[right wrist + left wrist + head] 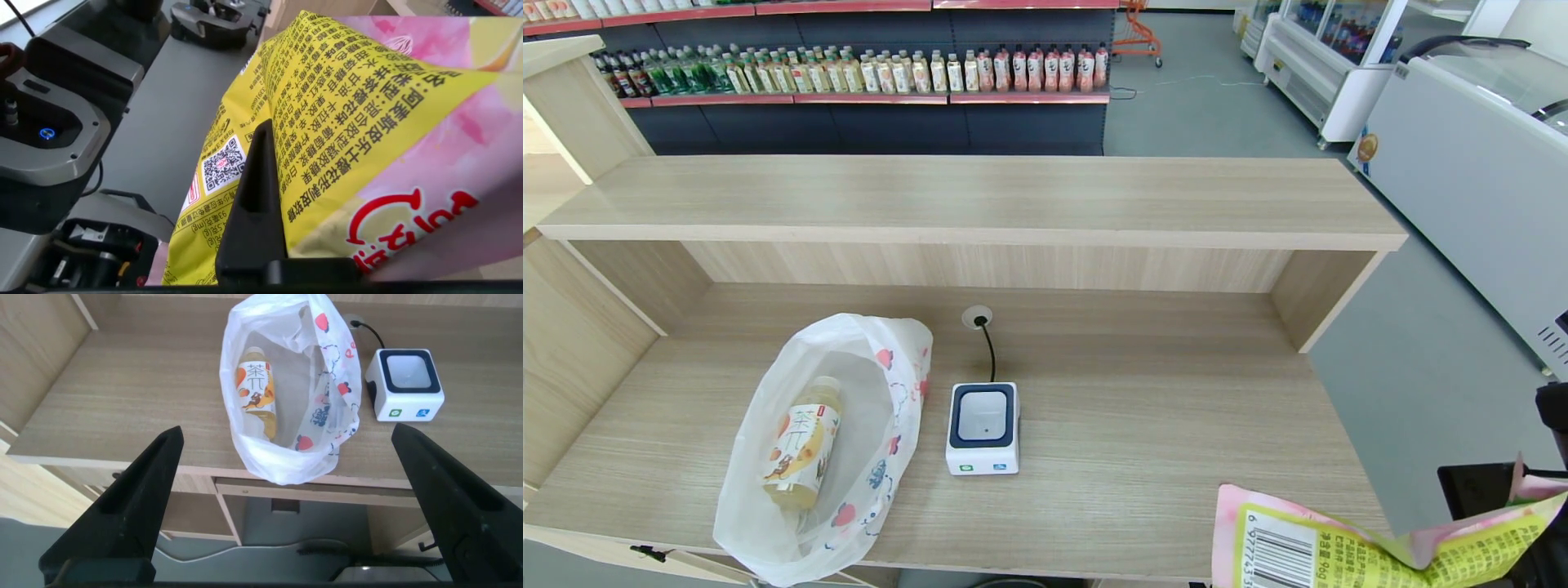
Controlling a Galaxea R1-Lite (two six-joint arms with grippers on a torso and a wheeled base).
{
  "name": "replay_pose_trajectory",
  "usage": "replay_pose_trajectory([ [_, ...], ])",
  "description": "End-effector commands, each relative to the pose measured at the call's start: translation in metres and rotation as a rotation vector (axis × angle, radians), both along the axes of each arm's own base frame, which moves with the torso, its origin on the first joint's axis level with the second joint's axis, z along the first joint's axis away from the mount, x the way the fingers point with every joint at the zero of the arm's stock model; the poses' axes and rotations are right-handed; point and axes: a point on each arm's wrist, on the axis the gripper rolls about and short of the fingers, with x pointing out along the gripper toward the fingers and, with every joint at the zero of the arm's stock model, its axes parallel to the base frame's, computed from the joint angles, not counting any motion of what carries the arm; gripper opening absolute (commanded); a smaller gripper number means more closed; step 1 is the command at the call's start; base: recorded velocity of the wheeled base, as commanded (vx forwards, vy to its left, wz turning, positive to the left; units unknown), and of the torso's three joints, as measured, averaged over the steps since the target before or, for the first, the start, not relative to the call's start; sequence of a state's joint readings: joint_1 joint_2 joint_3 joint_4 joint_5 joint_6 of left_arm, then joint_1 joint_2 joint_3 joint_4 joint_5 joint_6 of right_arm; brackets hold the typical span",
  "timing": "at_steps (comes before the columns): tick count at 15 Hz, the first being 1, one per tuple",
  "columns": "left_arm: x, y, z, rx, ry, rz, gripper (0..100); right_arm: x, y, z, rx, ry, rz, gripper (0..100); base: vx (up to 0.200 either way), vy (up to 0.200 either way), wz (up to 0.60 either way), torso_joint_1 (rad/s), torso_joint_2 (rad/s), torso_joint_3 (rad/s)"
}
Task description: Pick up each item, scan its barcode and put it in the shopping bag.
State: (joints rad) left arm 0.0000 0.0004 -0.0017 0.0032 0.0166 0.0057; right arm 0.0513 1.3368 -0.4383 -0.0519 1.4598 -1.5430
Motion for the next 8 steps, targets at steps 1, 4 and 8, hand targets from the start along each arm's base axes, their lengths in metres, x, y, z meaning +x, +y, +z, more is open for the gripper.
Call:
replay_pose_trajectory([
  [1,0.000,0.000,0.000,0.000,0.000,0.000,100,0.000,0.000,0.002,0.001,-0.005,-0.001,0,0.000,0.000,0.00,0.000,0.00,0.000],
  [4,0.000,0.000,0.000,0.000,0.000,0.000,100,-0.016,-0.004,0.051,0.012,0.025,-0.057,0,0.000,0.000,0.00,0.000,0.00,0.000],
  [8,0.000,0.000,0.000,0.000,0.000,0.000,100,-0.052,-0.018,0.093,-0.005,0.080,-0.416,0,0.000,0.000,0.00,0.000,0.00,0.000],
])
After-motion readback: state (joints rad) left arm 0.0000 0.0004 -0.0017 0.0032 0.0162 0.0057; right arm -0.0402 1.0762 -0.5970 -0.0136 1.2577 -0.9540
